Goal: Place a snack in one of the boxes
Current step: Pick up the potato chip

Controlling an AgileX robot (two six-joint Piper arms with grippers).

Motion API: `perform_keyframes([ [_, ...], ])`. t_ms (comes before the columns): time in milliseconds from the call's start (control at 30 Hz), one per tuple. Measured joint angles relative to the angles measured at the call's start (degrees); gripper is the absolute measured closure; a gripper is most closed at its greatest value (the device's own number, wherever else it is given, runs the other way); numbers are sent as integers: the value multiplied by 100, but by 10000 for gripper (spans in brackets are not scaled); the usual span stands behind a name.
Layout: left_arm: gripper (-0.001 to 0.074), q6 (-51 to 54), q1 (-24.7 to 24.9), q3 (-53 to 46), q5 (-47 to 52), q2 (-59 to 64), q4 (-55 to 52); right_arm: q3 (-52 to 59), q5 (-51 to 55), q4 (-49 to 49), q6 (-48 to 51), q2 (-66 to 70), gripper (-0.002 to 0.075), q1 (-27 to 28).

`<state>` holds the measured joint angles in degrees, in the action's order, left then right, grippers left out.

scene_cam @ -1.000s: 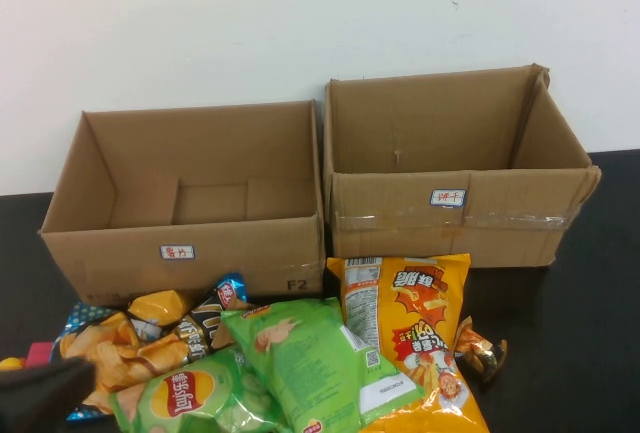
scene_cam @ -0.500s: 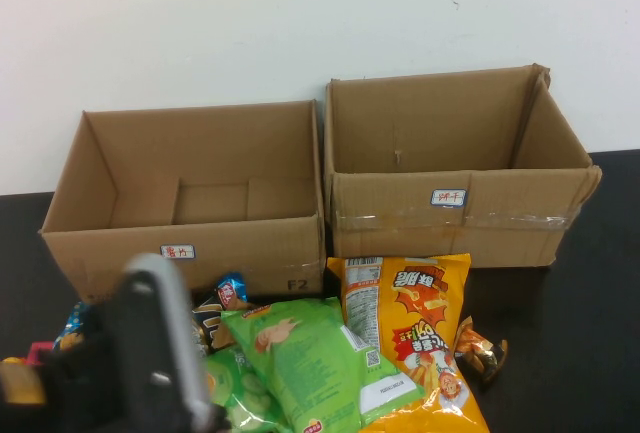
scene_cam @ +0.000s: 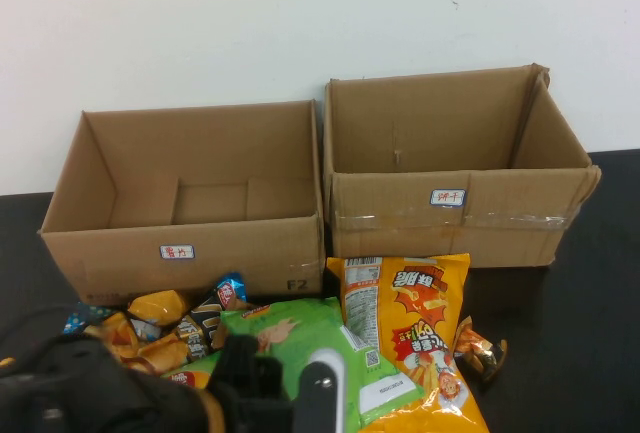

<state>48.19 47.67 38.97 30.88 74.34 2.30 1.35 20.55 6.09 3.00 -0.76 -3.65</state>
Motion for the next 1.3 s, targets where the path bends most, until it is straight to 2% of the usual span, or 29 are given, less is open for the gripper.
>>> perform_keyframes([
  [233,43,-209,11,10,-1185,676,-642,0,0,0,0,0,727,0],
  [633,43,-258,11,21,-2529,1833,-1445,0,0,0,0,0,727,0],
  [700,60,-258,11,45,-2705,1917,-1471,0,0,0,0,0,727,0],
  [767,97,-258,11,55,-2761,1957,-1496,0,0,0,0,0,727,0],
  [867,237,-258,-1,55,-2856,1969,-1519,0,0,0,0,0,727,0],
  [1067,622,-479,-209,62,-2962,1969,-1399,0,0,0,0,0,727,0],
  [1167,694,-639,-225,62,-2974,1936,-1361,0,0,0,0,0,727,0],
  [1300,714,-987,-202,62,-2923,1486,-1326,0,0,0,0,0,727,0],
])
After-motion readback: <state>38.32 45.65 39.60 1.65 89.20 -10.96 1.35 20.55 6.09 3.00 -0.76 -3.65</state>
